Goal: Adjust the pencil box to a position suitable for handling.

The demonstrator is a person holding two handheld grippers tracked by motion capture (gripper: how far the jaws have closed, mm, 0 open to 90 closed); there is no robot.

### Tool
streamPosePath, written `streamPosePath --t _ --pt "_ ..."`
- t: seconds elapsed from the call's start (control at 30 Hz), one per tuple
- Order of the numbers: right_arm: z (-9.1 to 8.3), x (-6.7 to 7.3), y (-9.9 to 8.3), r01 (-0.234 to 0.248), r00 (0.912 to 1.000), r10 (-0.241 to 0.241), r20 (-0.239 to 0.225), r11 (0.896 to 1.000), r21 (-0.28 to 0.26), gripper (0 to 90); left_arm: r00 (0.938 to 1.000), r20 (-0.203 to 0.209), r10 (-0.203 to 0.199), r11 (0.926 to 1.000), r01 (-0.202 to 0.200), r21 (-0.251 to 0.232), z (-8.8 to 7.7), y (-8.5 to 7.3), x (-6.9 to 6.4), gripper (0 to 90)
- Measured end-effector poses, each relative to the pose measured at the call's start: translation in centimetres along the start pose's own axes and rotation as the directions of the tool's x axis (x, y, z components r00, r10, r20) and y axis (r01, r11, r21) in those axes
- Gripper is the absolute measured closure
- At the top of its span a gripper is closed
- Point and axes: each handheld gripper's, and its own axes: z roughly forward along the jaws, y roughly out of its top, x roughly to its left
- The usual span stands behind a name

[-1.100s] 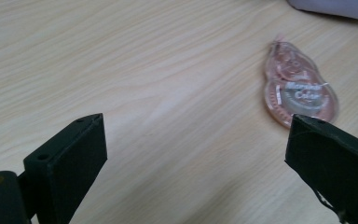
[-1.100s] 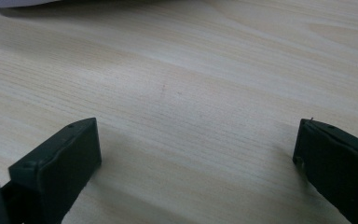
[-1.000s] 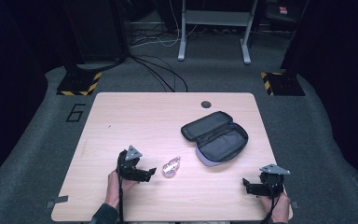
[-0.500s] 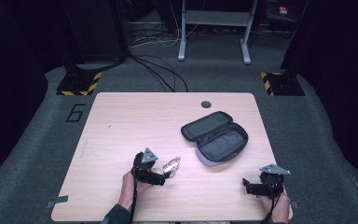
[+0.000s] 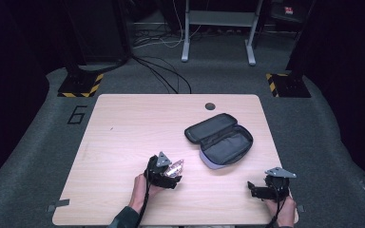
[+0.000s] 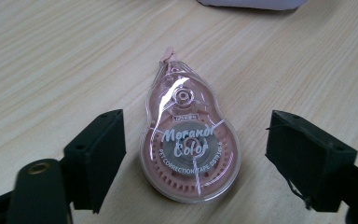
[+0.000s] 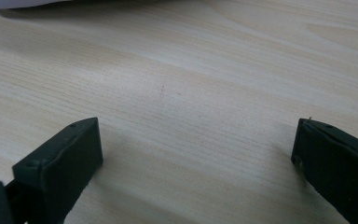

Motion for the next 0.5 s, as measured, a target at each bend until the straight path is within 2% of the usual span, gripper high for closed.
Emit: streamPosePath --t 0.17,0.37,0.4,0.5 --pt "0.0 0.01 0.0 -0.001 1.0 0.001 0.0 1.0 0.0 1.6 0.9999 -0.006 0.016 0.9998 -0.016 0.011 0.22 0.11 -0.13 25.7" --pt "0.0 0.01 0.0 -0.001 1.0 0.001 0.0 1.0 0.0 1.6 0.9997 -0.024 0.009 0.9995 -0.009 0.03 0.61 0.14 -0.26 33.4" --pt "-0.01 0.01 0.0 -0.001 1.0 0.001 0.0 1.0 0.001 1.6 0.9996 -0.025 -0.01 0.9996 0.01 0.024 0.73 0.04 -0.37 37.3" --pt "-0.04 0.06 0.0 -0.004 1.0 0.004 0.003 1.0 0.007 1.7 0.9996 -0.028 0.0 0.9997 0.001 0.025 0.7 0.01 -0.38 38.4"
